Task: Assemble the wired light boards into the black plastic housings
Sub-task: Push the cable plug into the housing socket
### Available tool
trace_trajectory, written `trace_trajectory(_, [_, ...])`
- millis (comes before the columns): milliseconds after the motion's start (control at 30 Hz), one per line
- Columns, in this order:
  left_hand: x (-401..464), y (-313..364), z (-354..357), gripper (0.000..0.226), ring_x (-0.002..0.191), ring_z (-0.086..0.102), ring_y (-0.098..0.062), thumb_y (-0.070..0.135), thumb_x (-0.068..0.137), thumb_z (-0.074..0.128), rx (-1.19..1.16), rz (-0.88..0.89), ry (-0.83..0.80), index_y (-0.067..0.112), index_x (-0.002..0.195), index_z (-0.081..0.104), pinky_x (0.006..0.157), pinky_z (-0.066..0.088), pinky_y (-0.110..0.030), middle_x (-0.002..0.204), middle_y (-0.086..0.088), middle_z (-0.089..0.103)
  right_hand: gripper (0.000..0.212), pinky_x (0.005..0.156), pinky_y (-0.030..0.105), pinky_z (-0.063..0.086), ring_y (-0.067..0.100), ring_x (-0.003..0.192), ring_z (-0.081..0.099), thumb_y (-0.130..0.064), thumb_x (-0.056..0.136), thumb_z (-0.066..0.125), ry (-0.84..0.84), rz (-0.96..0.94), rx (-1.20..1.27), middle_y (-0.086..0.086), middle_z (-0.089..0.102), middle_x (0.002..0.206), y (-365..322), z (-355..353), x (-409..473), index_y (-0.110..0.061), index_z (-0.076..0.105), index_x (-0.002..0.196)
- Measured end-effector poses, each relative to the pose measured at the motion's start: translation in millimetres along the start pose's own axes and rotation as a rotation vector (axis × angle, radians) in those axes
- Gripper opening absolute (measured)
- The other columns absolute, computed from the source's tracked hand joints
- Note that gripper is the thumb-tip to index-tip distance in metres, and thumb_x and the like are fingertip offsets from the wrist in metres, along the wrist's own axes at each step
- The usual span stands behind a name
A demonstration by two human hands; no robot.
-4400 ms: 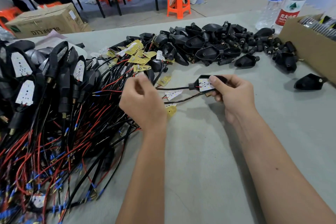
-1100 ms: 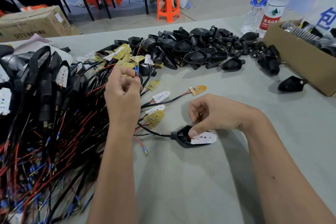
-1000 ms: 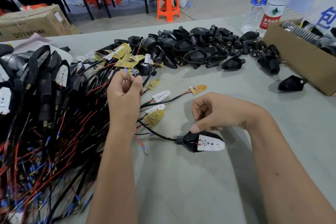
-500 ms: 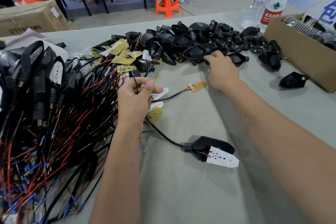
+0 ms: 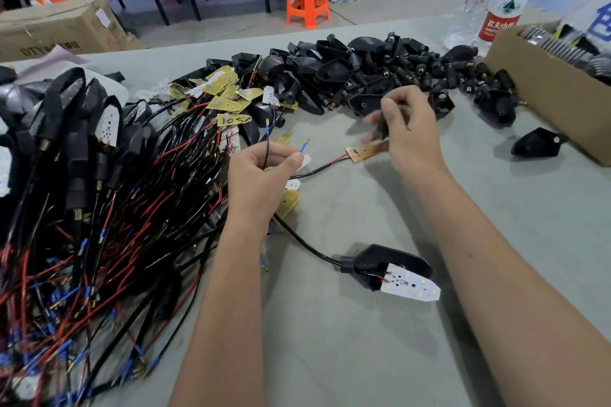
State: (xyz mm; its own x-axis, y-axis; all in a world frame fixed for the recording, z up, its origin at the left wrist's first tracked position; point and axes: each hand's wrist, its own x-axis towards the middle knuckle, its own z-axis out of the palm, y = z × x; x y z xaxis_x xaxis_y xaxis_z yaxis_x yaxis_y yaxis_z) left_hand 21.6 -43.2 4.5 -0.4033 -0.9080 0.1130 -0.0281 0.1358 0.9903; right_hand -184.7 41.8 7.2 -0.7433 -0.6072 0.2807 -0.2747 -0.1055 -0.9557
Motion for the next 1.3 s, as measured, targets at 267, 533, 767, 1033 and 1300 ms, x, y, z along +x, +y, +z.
trace_trajectory(267, [-1.8, -0.5, 3.2, 0.009, 0.067, 0.061, -0.004, 0.009, 0.086, 0.078, 0.142, 0.05, -0.075, 0.016, 0.08, 0.078, 0.067, 0.05, -0.016, 0.073, 0.003, 0.07, 0.011, 0.054, 0.016, 0.04, 0.006, 0.056, 0.049, -0.003, 0.093, 0.071, -0.224, 0.305, 0.375, 0.004, 0.065, 0.075, 5.8, 16.0, -36.1, -0.012, 0.074, 0.099])
trace_trajectory(533, [-5.7, 2.8, 5.1, 0.008, 0.065, 0.052, -0.015, 0.008, 0.09, 0.074, 0.207, 0.064, -0.15, 0.013, 0.084, 0.076, 0.059, 0.045, -0.023, 0.075, -0.007, 0.064, 0.011, 0.056, 0.017, 0.041, 0.011, 0.063, 0.049, 0.004, 0.094, 0.066, -0.204, 0.306, 0.533, 0.019, 0.073, 0.094, 11.1, 19.1, -38.7, -0.001, 0.067, 0.104])
trace_trajectory(767, [-4.5, 2.7, 6.7, 0.008, 0.06, 0.051, -0.007, 0.006, 0.092, 0.072, 0.202, 0.076, -0.113, 0.007, 0.084, 0.074, 0.055, 0.044, -0.014, 0.074, -0.004, 0.062, 0.011, 0.057, 0.018, 0.042, 0.011, 0.063, 0.051, 0.004, 0.094, 0.068, -0.204, 0.291, 0.477, 0.022, 0.071, 0.096, 9.7, 21.1, -38.6, -0.004, 0.069, 0.101])
trace_trajectory(1033, [-5.4, 0.7, 8.8, 0.013, 0.062, 0.054, -0.003, 0.01, 0.091, 0.074, 0.259, 0.112, -0.128, 0.018, 0.081, 0.073, 0.063, 0.047, -0.019, 0.073, 0.008, 0.065, 0.012, 0.061, 0.021, 0.045, 0.015, 0.066, 0.053, 0.0, 0.09, 0.074, -0.258, 0.25, 0.369, 0.027, 0.068, 0.096, 7.3, 20.9, -41.8, -0.009, 0.073, 0.098])
trace_trajectory(1300, [-8.9, 5.2, 14.9, 0.013, 0.066, 0.068, -0.001, -0.002, 0.094, 0.064, 0.091, 0.037, -0.06, 0.008, 0.096, 0.072, 0.059, 0.049, -0.016, 0.085, -0.003, 0.079, 0.017, 0.061, 0.023, 0.049, 0.011, 0.062, 0.059, 0.001, 0.087, 0.077, -0.159, 0.223, 0.351, 0.014, 0.073, 0.086, 6.2, 24.9, -44.1, -0.008, 0.069, 0.099])
